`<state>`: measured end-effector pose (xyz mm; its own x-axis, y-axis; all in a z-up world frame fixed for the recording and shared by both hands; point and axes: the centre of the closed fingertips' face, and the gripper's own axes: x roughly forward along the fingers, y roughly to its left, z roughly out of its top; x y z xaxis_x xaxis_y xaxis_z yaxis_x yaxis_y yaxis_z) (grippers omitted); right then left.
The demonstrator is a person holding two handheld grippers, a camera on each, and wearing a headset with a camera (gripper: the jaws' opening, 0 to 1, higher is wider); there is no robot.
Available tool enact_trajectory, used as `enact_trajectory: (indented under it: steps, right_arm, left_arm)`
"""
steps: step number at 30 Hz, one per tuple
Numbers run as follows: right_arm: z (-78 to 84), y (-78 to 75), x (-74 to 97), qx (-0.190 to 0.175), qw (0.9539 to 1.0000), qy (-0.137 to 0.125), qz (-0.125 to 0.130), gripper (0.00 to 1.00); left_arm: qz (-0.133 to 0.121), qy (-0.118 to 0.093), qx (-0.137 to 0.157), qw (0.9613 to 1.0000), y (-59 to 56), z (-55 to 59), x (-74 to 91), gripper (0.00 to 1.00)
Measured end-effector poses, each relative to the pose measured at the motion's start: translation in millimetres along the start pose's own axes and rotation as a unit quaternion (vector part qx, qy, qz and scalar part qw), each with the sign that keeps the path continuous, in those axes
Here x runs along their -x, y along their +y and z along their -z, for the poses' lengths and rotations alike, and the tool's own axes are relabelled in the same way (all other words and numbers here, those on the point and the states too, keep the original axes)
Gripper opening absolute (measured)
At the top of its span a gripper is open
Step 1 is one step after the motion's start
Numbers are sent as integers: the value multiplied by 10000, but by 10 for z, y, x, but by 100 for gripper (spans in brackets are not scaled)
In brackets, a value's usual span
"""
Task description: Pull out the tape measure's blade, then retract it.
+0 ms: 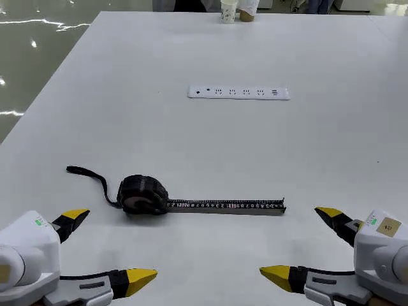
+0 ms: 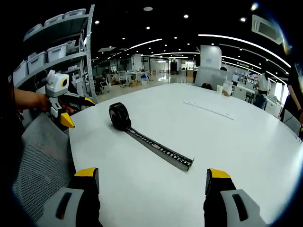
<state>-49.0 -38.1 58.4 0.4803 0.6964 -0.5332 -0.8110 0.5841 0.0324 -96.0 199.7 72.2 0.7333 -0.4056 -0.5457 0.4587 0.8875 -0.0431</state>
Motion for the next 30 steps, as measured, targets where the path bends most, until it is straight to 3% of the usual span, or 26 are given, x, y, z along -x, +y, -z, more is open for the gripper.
enact_trajectory:
  steps: [2,8,19,22,30]
  right_arm:
    - [-28,14,16,-25,10000,-36,39,94]
    - [-63,72,40,-114,9998,-75,113,96]
    - [-188,168,75,-361,9988,-162,282,96]
    - [-227,187,83,-397,9985,-173,345,96]
    - [-339,186,121,-501,9965,-266,621,97]
  left_arm:
    - [-54,120,61,9999,3,28,6,99]
    - [-161,17,90,9998,-35,-29,58,99]
    - [-257,32,282,9993,-167,-93,28,99]
    - [-386,-54,358,9986,-151,-143,33,99]
    - [-738,-34,449,9963,-83,-179,72,99]
